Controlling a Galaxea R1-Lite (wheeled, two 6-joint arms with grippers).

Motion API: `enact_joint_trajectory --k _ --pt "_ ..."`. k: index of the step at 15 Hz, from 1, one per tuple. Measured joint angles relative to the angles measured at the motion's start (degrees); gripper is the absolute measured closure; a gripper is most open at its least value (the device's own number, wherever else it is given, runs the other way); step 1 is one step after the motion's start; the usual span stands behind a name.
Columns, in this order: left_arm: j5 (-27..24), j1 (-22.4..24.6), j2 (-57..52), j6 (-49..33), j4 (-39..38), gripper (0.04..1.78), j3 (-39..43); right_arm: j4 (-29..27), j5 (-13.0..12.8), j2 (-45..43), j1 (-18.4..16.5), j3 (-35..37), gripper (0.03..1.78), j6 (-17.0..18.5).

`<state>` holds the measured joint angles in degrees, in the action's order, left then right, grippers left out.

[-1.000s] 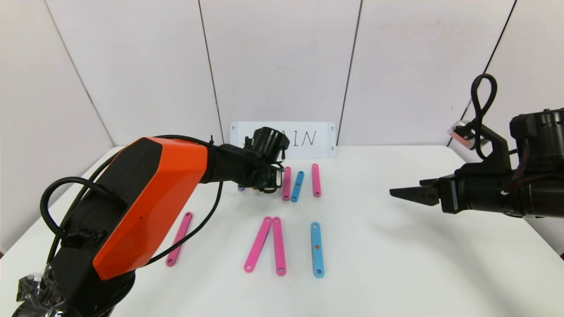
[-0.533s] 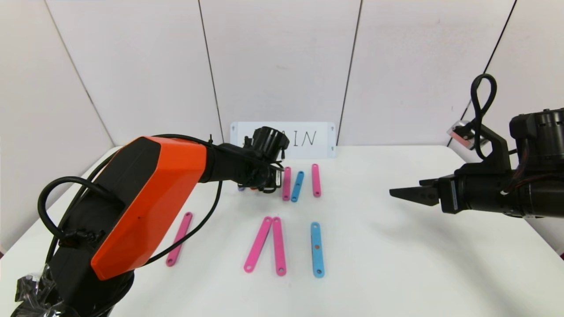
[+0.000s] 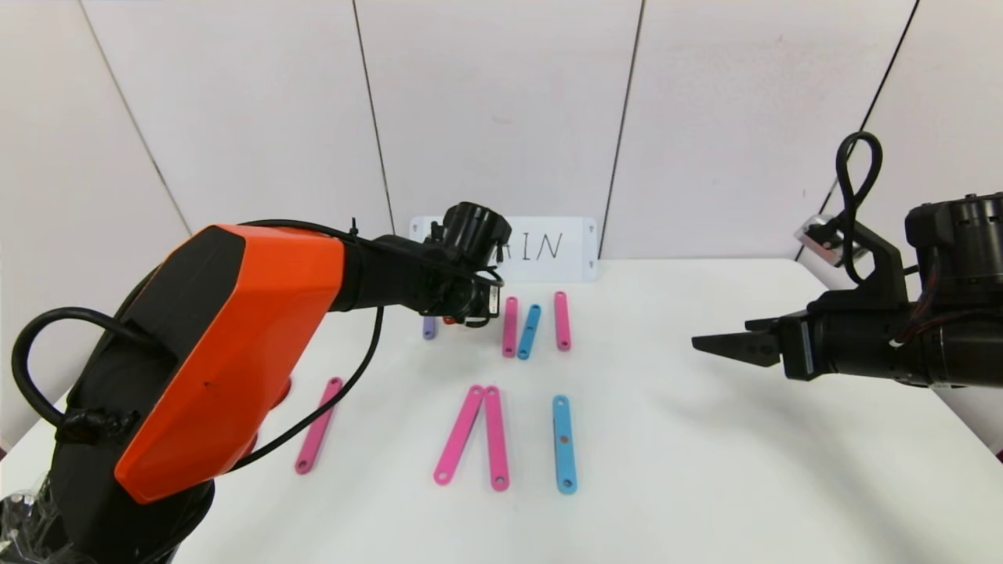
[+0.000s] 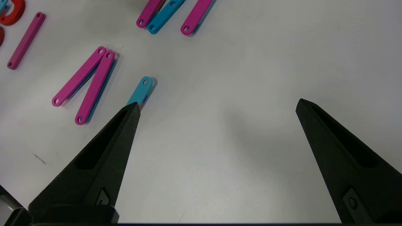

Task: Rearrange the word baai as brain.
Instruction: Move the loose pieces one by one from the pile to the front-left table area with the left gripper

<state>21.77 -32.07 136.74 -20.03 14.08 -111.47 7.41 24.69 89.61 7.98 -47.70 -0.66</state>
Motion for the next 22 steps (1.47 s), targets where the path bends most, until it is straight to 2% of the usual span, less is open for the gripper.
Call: enact_joint_trajectory --k 6,11,14,22 --pt "0.0 0.0 -1.2 1.2 3.0 1.53 -0.2 0.0 0.0 0.0 0.0 0.0 0.07 0.0" --pt "-0.5 0.4 -6.2 0.9 16.0 1.53 1.3 0.0 0.0 0.0 0.0 0.0 0.07 0.0" --pt "-2.5 0.8 -10.6 0.9 18.0 1.53 7.0 0.0 0.0 0.0 0.0 0.0 0.07 0.0" --pt "-4.0 2.1 -20.2 -1.5 16.6 1.53 25.1 0.0 0.0 0.1 0.1 0.1 0.07 0.0"
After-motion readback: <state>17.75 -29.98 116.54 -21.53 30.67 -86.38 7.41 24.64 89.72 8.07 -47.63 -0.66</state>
